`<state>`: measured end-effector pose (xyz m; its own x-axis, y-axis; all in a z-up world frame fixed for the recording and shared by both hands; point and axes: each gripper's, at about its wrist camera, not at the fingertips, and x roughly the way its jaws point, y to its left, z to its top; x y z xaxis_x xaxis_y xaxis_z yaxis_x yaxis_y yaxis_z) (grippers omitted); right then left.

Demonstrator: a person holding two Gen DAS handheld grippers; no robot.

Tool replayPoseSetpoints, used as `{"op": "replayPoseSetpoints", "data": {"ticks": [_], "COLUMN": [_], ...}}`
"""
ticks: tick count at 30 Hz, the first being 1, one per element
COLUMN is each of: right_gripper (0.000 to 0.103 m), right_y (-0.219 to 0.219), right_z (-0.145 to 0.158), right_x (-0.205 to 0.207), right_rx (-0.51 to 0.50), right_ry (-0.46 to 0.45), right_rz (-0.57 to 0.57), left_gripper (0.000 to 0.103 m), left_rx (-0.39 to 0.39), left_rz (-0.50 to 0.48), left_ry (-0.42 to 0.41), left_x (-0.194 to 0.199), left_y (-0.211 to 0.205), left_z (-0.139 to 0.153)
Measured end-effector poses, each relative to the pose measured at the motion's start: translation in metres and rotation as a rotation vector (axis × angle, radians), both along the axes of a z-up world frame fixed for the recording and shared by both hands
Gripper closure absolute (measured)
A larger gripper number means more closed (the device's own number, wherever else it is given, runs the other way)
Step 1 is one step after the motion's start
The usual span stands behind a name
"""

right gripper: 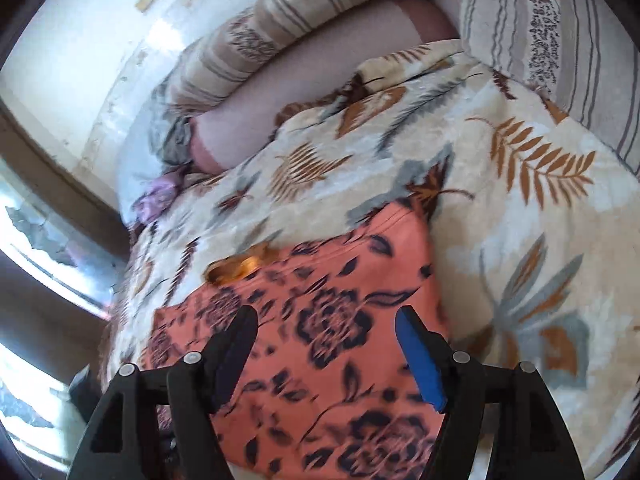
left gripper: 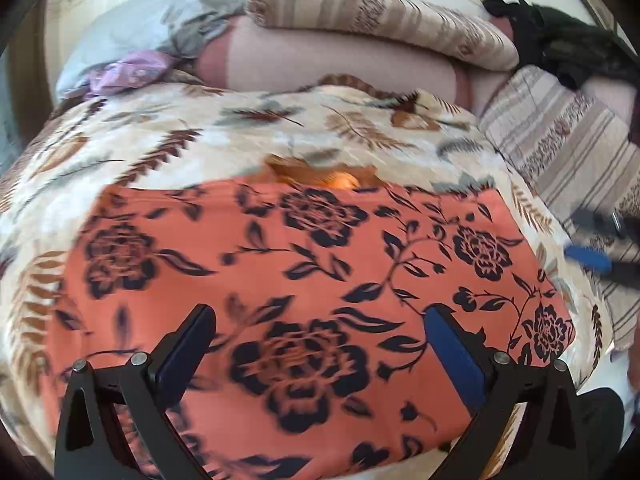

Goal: Fold small clothes

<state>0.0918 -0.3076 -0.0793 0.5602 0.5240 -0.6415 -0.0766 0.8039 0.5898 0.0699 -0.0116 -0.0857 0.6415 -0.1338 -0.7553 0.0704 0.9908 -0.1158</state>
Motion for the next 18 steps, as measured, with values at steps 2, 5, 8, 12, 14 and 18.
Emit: {"op": "replayPoseSetpoints", "data": {"ticks": [2, 5, 8, 12, 14, 18], "right_gripper": [0.026, 0.025, 0.027, 0.026, 0.025, 0.025], "right_y": [0.018, 0.026, 0.015, 0.019, 0.021, 0.008], "right_z": [-0.014, -0.068, -0.084, -0.053, -0.053, -0.083], "right_x": [-0.022, -0.032, -0.037, -0.06, -0.073, -0.092], "right_rx": [0.052, 0.046, 0.107, 0.138, 0.163, 0.27], "right_ry": [0.015, 0.147, 0.169, 0.088, 0.094, 0.193], "right_rz": [0.055, 0.044, -0.048, -0.062, -0.052, -0.11], "left_gripper": [0.0, 0.0, 0.0, 0.0, 0.0, 0.0], "left_rx": [0.015, 0.02, 0.016, 0.014, 0.011, 0.019], "left_rz": [0.038, 0.091, 0.12, 0.146, 0.149, 0.133], "left_ry": [-0.01, 0.023, 0.051, 0.039, 0.035, 0.02], "left_x": [-0.01, -0.023, -0.035, -0.049, -0.052, -0.056], "left_y": [0.016, 0.038, 0.054, 0.064, 0.066, 0.062], "left_z": [0.007, 0.007, 0.005, 0.007, 0.009, 0.013]}}
